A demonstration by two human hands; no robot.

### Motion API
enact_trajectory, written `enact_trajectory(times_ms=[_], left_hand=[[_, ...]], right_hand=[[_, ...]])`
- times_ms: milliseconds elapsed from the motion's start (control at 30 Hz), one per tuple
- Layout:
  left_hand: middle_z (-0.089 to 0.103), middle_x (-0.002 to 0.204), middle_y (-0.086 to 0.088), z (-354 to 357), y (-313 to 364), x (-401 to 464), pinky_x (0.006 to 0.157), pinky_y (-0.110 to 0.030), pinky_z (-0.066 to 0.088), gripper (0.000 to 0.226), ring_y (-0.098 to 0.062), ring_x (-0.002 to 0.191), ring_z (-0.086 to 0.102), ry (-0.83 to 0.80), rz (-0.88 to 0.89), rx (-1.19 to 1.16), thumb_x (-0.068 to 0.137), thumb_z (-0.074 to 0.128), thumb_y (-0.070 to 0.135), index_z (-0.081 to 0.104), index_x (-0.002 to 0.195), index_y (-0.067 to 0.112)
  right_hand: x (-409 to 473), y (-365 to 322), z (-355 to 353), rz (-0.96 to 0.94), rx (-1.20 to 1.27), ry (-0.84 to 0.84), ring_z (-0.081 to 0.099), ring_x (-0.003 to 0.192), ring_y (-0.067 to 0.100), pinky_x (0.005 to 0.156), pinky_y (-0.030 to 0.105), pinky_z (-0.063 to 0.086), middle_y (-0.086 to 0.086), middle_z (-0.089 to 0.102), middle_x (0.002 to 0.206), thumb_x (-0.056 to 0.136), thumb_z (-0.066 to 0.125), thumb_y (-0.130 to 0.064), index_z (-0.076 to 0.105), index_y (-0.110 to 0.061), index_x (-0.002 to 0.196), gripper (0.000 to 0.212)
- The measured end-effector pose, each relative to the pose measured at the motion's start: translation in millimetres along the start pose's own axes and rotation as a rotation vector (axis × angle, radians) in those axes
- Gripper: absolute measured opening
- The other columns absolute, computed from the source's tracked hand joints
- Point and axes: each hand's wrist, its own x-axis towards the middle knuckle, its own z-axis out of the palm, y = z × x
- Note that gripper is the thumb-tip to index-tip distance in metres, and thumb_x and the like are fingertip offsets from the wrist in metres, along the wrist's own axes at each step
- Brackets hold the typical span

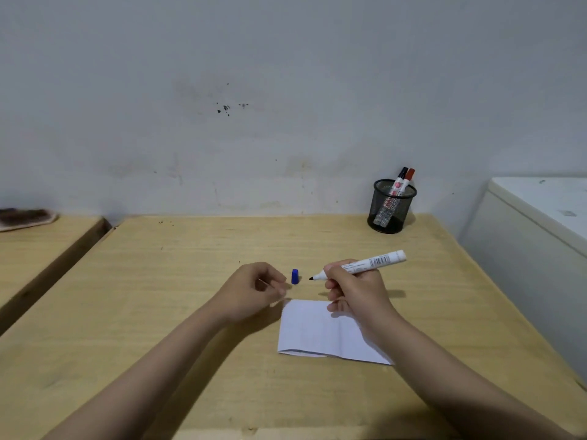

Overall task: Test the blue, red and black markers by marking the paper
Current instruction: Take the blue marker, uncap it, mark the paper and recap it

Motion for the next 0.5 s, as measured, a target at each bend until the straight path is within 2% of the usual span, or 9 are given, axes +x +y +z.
enact_trajectory(times_ms=[67, 200, 300, 500], left_hand=[[0.065, 0.073, 0.008, 0.3, -3.4, -20.5, 0.062, -0.018, 0.047, 0.013, -0.003, 0.062, 0.056, -0.029, 0.038, 0.043, 0.071, 0.076, 0.017, 0.069, 0.082, 0.020], [0.065, 0.082, 0.005, 7.7, -14.2, -39.6, 0.069, -0.027, 0.051, 0.011, -0.011, 0.075, 0.062, 0.011, 0.188, 0.146, 0.066, 0.079, 0.025, 0.072, 0.074, 0.024], [0.064, 0.084, 0.007, 11.4, -20.3, -43.4, 0.068, -0.029, 0.051, 0.006, -0.013, 0.078, 0.063, 0.048, 0.290, 0.158, 0.071, 0.077, 0.024, 0.073, 0.074, 0.023], [0.066, 0.089, 0.013, 12.0, -25.7, -46.6, 0.071, -0.016, 0.044, 0.022, -0.001, 0.081, 0.058, 0.048, 0.452, 0.319, 0.071, 0.071, 0.044, 0.073, 0.079, 0.024]], right_hand=[[-2.5, 1.0, 7.6, 0.026, 0.013, -0.013, 0.053, 0.045, 0.014, 0.050, 0.033, 0.049, 0.004, 0.060, 0.063, 0.083, 0.064, -0.014, 0.066, -0.013, 0.075, 0.008], [-5.1, 9.8, 22.5, 0.017, -0.028, -0.040, 0.056, 0.046, 0.013, 0.047, 0.032, 0.053, 0.009, 0.065, 0.070, 0.081, 0.067, -0.013, 0.067, -0.006, 0.086, 0.009], [-5.2, 19.2, 28.1, -0.005, -0.062, -0.045, 0.057, 0.045, 0.014, 0.047, 0.031, 0.053, 0.011, 0.065, 0.069, 0.080, 0.069, -0.014, 0.069, -0.007, 0.082, 0.007], [-0.8, 25.1, 23.8, -0.063, -0.201, -0.095, 0.059, 0.047, 0.014, 0.048, 0.028, 0.051, 0.011, 0.066, 0.067, 0.082, 0.068, -0.012, 0.068, -0.010, 0.079, 0.004]])
